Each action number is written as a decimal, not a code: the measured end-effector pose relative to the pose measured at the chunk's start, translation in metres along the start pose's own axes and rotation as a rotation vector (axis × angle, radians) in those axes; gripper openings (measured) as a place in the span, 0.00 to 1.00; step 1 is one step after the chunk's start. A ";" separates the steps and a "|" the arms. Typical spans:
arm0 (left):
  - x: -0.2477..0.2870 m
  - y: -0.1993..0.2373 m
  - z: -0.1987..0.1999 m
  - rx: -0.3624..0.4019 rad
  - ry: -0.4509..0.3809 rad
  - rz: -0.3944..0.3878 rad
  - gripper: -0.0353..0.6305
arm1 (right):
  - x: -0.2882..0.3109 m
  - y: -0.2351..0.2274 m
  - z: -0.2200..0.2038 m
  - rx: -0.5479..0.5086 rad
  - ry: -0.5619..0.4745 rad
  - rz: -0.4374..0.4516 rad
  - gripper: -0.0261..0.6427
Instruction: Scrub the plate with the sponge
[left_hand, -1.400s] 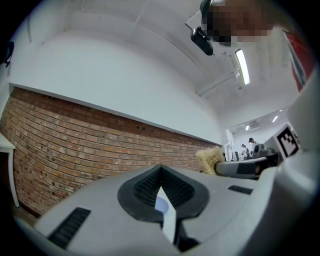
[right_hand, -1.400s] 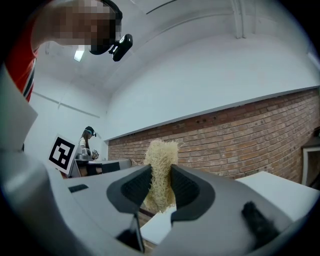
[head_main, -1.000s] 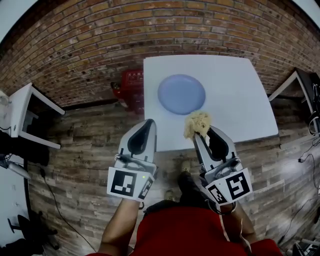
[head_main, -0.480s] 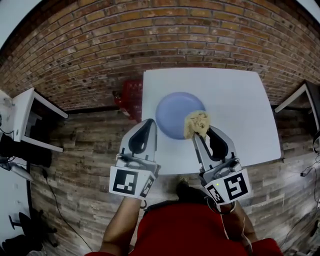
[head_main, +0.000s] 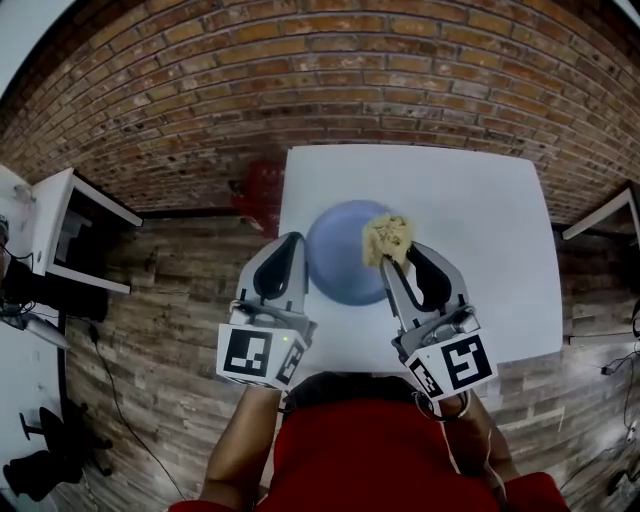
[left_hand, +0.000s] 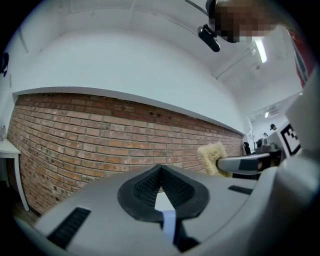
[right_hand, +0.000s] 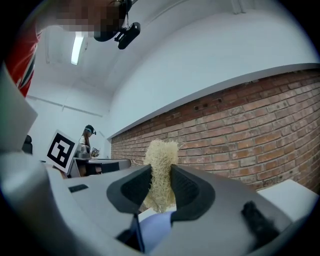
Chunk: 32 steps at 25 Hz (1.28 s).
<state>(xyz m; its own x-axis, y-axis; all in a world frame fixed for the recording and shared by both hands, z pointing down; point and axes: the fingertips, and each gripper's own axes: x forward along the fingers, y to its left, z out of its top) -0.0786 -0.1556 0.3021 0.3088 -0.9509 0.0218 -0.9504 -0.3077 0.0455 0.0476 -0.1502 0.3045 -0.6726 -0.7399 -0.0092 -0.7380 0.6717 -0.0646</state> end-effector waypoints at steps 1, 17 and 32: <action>0.004 0.002 -0.003 0.000 0.010 0.006 0.07 | 0.004 -0.004 -0.001 0.005 0.003 0.000 0.22; 0.044 0.037 -0.042 -0.002 0.120 -0.011 0.07 | 0.058 -0.018 -0.028 -0.002 0.085 -0.044 0.22; 0.078 0.077 -0.150 -0.132 0.464 -0.059 0.08 | 0.121 -0.024 -0.128 0.007 0.456 -0.096 0.22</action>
<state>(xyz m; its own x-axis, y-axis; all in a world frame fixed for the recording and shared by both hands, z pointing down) -0.1226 -0.2482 0.4566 0.3740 -0.8070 0.4571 -0.9274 -0.3245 0.1858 -0.0233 -0.2512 0.4330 -0.5575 -0.7063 0.4364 -0.7988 0.5995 -0.0502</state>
